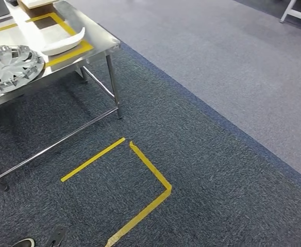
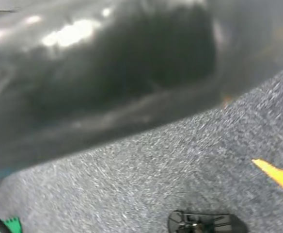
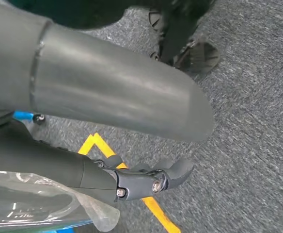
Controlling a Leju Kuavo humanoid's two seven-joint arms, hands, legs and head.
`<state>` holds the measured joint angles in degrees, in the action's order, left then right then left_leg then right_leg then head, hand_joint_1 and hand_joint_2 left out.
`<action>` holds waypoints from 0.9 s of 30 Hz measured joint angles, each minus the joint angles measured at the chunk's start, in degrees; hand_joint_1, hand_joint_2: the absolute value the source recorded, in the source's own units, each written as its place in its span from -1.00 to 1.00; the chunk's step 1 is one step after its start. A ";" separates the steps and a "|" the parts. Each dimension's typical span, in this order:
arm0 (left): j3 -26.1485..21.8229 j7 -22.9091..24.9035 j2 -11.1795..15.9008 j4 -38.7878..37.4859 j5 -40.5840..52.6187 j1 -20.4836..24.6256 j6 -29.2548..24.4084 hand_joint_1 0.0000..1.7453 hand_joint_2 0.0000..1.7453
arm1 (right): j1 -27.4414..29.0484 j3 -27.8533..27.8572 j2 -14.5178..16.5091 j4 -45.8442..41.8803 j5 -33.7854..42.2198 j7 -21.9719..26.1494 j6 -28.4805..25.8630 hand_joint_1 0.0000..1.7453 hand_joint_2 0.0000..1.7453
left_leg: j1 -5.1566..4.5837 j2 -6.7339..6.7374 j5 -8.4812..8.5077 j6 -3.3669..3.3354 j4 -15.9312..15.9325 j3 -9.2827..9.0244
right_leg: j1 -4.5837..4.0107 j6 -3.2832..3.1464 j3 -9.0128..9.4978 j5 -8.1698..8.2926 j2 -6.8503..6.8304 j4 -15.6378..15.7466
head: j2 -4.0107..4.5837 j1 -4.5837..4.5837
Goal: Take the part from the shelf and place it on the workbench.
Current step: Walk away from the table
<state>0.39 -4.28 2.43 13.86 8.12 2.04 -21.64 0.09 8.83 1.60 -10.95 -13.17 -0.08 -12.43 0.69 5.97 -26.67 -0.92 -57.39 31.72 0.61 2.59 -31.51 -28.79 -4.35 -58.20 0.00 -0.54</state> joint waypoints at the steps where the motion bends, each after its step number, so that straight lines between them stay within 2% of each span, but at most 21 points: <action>1: 0.21 0.00 -0.08 -0.16 0.18 -0.10 -0.01 -1.00 -1.00 | -0.08 0.00 0.05 0.01 -0.07 -0.10 0.07 -1.00 -1.00 | -0.14 0.50 -0.07 0.36 -0.06 -0.14 | -0.12 -0.36 0.65 0.09 -0.66 1.39 | 0.00 0.07; 3: 0.69 -0.02 -0.16 -0.35 0.63 -0.17 -0.02 -1.00 -1.00 | -0.01 0.00 0.13 0.11 -0.17 -0.32 0.25 -1.00 -1.00 | -0.14 1.51 -0.11 1.09 0.02 -0.47 | -0.30 -1.20 0.38 0.11 0.37 1.58 | 0.00 0.22; 4: 0.95 -0.01 -0.19 -0.38 0.93 -0.15 0.00 -1.00 -1.00 | 0.11 0.00 0.22 0.18 -0.20 -0.44 0.36 -1.00 -1.00 | 0.00 1.31 -0.39 1.46 -0.16 -0.54 | -0.26 -1.63 0.48 0.30 0.96 1.63 | 0.01 0.24; 6: 1.46 0.11 -0.22 -0.45 1.52 -0.18 0.08 -1.00 -1.00 | 0.12 0.01 0.39 0.28 -0.29 -0.63 0.60 -1.00 -1.00 | 0.27 -1.20 -2.83 1.99 -2.99 0.36 | -0.08 -2.54 0.62 0.90 2.26 1.77 | 0.01 0.38; 8: 1.94 0.27 -0.20 -0.64 1.95 -0.33 0.13 -1.00 -1.00 | -0.10 0.02 0.51 0.28 -0.39 -0.81 0.84 -1.00 -1.00 | 0.37 -4.38 -7.20 2.16 -10.23 3.15 | -0.08 -3.12 0.46 1.32 3.83 1.77 | 0.01 0.58; 9: 2.15 0.32 -0.18 -0.73 2.04 -0.40 0.12 -1.00 -1.00 | -0.15 0.02 0.58 0.29 -0.42 -0.88 0.93 -1.00 -1.00 | 0.35 -5.06 -8.80 2.13 -13.96 4.63 | -0.20 -3.26 0.35 1.42 4.76 1.76 | 0.01 0.61; 10: 2.32 0.33 -0.17 -0.80 2.08 -0.43 0.09 -1.00 -1.00 | -0.11 0.02 0.67 0.31 -0.42 -0.94 1.00 -1.00 -1.00 | 0.31 -5.36 -9.34 2.03 -16.27 5.56 | -0.33 -3.32 0.29 1.47 5.71 1.73 | 0.01 0.63; 11: 2.46 0.33 -0.17 -0.83 2.11 -0.41 0.06 -1.00 -1.00 | -0.02 0.02 0.75 0.33 -0.41 -0.98 1.04 -1.00 -1.00 | 0.28 -5.49 -8.67 1.87 -16.43 5.59 | -0.44 -3.34 0.27 1.51 6.65 1.69 | 0.01 0.63; 12: 2.59 0.33 -0.17 -0.84 2.14 -0.37 0.02 -1.00 -1.00 | 0.05 0.02 0.82 0.35 -0.41 -0.99 1.07 -1.00 -1.00 | 0.26 -5.73 -6.94 1.62 -14.29 4.63 | -0.53 -3.34 0.30 1.53 7.58 1.62 | 0.01 0.63; 13: 2.70 0.32 -0.16 -0.84 2.17 -0.34 -0.02 -1.00 -1.00 | 0.07 0.02 0.86 0.37 -0.41 -0.96 1.08 -1.00 -1.00 | 0.26 -6.55 -4.63 1.31 -10.48 2.95 | -0.57 -3.31 0.31 1.54 8.48 1.53 | 0.01 0.63; 15: 2.88 0.31 -0.10 -0.92 2.19 -0.33 -0.12 -1.00 -1.00 | -0.06 0.02 0.99 0.37 -0.42 -0.86 1.08 -1.00 -1.00 | 0.39 -9.88 -1.63 0.73 -3.28 -0.03 | -0.59 -3.02 -0.03 1.59 10.14 1.16 | 0.01 0.58; 16: 2.94 0.31 -0.09 -0.98 2.19 -0.30 -0.16 -1.00 -1.00 | -0.12 0.02 1.05 0.37 -0.42 -0.81 1.08 -1.00 -1.00 | 0.39 -11.16 -1.12 0.61 -1.33 -0.71 | -0.48 -2.71 -0.42 1.69 10.91 1.00 | 0.01 0.59; 17: 2.96 0.31 -0.08 -1.03 2.16 -0.25 -0.20 -1.00 -1.00 | -0.11 0.02 1.10 0.37 -0.42 -0.79 1.10 -1.00 -1.00 | 0.35 -11.69 -1.21 0.58 -0.72 -0.83 | -0.31 -2.29 -0.84 1.84 11.65 0.89 | 0.01 0.61; 18: 2.97 0.31 -0.10 -1.05 2.12 -0.19 -0.24 -1.00 -1.00 | -0.03 0.02 1.11 0.38 -0.42 -0.76 1.12 -1.00 -1.00 | 0.26 -11.10 -1.14 0.59 -0.43 -0.82 | -0.15 -1.84 -1.27 2.02 12.40 0.89 | 0.01 0.64; 19: 2.98 0.31 -0.17 -1.05 2.07 -0.12 -0.26 -1.00 -1.00 | 0.14 0.02 1.10 0.40 -0.42 -0.75 1.15 -1.00 -1.00 | 0.27 -10.36 -0.98 0.46 -0.23 -0.87 | -0.03 -1.46 -1.64 2.05 12.51 0.83 | 0.01 0.66; 21: 2.99 0.31 -0.28 -1.06 1.99 -0.14 -0.29 -1.00 -1.00 | 0.27 0.01 1.08 0.45 -0.42 -0.74 1.17 -1.00 -1.00 | 0.42 -8.60 -0.63 -0.02 0.48 -1.12 | -0.16 -0.79 -3.11 0.51 9.65 -1.41 | 0.01 0.36; 23: 3.00 0.31 -0.36 -1.12 1.88 -0.40 -0.22 -1.00 -1.00 | 0.03 0.00 1.07 0.46 -0.42 -0.71 1.22 -1.00 -1.00 | 0.40 -6.60 -0.53 -0.30 0.77 -1.19 | -0.13 -0.20 -6.39 -3.16 5.76 -8.01 | 0.00 0.10; 24: 3.00 0.31 -0.39 -1.18 1.76 -0.57 -0.17 -1.00 -1.00 | -0.07 -0.01 1.07 0.46 -0.42 -0.68 1.26 -1.00 -1.00 | 0.35 -5.58 -0.54 -0.32 0.76 -1.15 | 0.01 0.07 -8.26 -4.84 5.02 -11.87 | 0.00 0.08; 25: 3.00 0.31 -0.43 -1.22 1.64 -0.68 -0.14 -1.00 -1.00 | -0.04 -0.01 1.07 0.46 -0.41 -0.68 1.28 -1.00 -1.00 | 0.33 -4.64 -0.56 -0.30 0.75 -1.13 | 0.16 0.30 -9.47 -5.65 4.71 -14.51 | 0.01 0.09; 26: 2.99 0.31 -0.49 -1.26 1.52 -0.71 -0.11 -1.00 -1.00 | 0.06 -0.01 1.07 0.46 -0.40 -0.68 1.29 -1.00 -1.00 | 0.35 -3.78 -0.60 -0.25 0.74 -1.14 | 0.29 0.49 -9.62 -5.38 4.51 -15.13 | 0.01 0.08; 27: 2.99 0.31 -0.56 -1.27 1.44 -0.70 -0.09 -1.00 -1.00 | 0.16 -0.01 1.07 0.46 -0.40 -0.68 1.30 -1.00 -1.00 | 0.39 -3.01 -0.64 -0.17 0.74 -1.18 | 0.41 0.61 -8.57 -4.16 4.26 -13.48 | 0.01 0.07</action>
<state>3.38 -3.98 1.87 12.59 9.56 1.35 -21.73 0.25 8.82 2.66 -10.49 -13.57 -0.75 -11.13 1.07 2.96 -27.32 -1.09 -56.65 30.55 1.02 3.20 -40.08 -32.96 -0.09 -71.68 0.01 -0.47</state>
